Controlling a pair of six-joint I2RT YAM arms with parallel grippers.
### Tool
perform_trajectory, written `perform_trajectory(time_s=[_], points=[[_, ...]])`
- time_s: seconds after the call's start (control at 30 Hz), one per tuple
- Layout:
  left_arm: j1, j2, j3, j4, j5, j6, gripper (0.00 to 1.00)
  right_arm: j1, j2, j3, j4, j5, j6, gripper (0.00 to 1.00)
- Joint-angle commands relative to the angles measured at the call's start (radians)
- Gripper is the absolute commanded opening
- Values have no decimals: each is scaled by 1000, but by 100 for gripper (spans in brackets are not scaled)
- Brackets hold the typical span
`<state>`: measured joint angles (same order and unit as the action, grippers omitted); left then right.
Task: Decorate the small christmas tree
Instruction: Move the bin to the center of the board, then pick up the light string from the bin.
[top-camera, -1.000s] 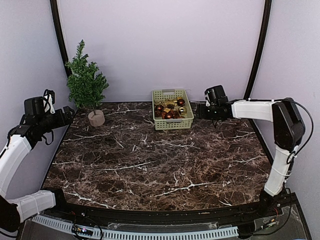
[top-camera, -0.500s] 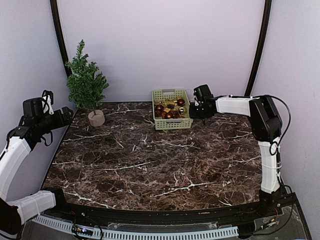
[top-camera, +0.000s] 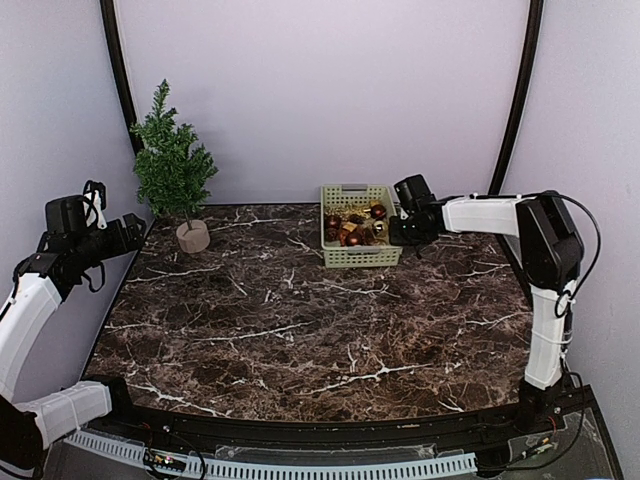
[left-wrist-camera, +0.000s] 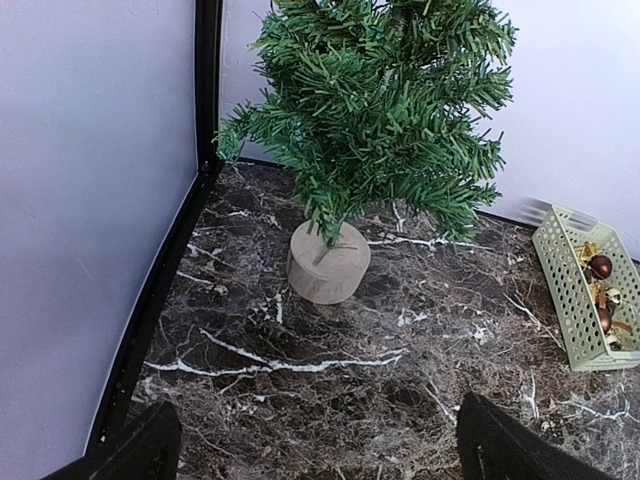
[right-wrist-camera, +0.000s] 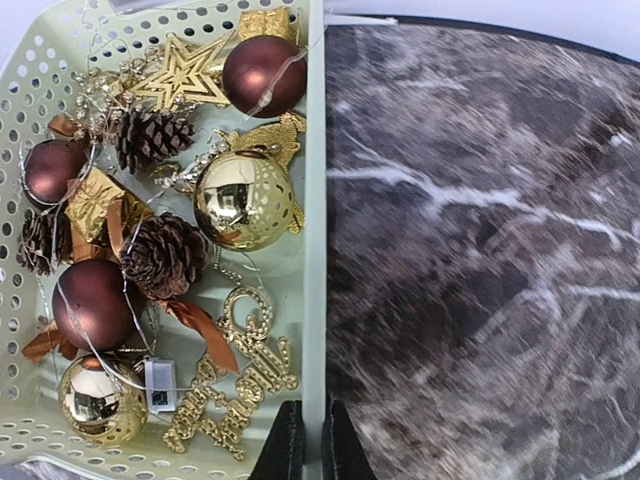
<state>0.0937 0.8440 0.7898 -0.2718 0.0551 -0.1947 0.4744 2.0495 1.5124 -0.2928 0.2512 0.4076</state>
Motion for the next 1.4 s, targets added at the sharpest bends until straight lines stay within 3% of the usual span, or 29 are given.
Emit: perform_trajectory(time_s=[0.0, 0.3, 0.4, 0.5, 0.57, 0.7, 1.07, 1.37], points=[[6, -11, -15, -4, 1, 4, 99, -31, -123, -127, -11, 47, 9, 0], [6, -10, -18, 0, 8, 0, 99, -108, -275, -324, 38, -66, -23, 2], [7, -12, -19, -1, 11, 0, 99, -127, -308, -341, 33, -50, -27, 24], [7, -18, -21, 1, 10, 0, 99, -130, -376, -354, 35, -13, -44, 58], [7, -26, -22, 2, 8, -1, 99, -130, -415, -349, 39, -40, -65, 68], [8, -27, -24, 7, 10, -2, 99, -110, -427, -329, 62, -178, -112, 77], [8, -24, -24, 7, 14, -6, 99, -71, -189, -162, 90, -285, -205, 83], [16, -19, -23, 6, 18, -4, 99, -75, 49, 59, 22, -149, -192, 81]])
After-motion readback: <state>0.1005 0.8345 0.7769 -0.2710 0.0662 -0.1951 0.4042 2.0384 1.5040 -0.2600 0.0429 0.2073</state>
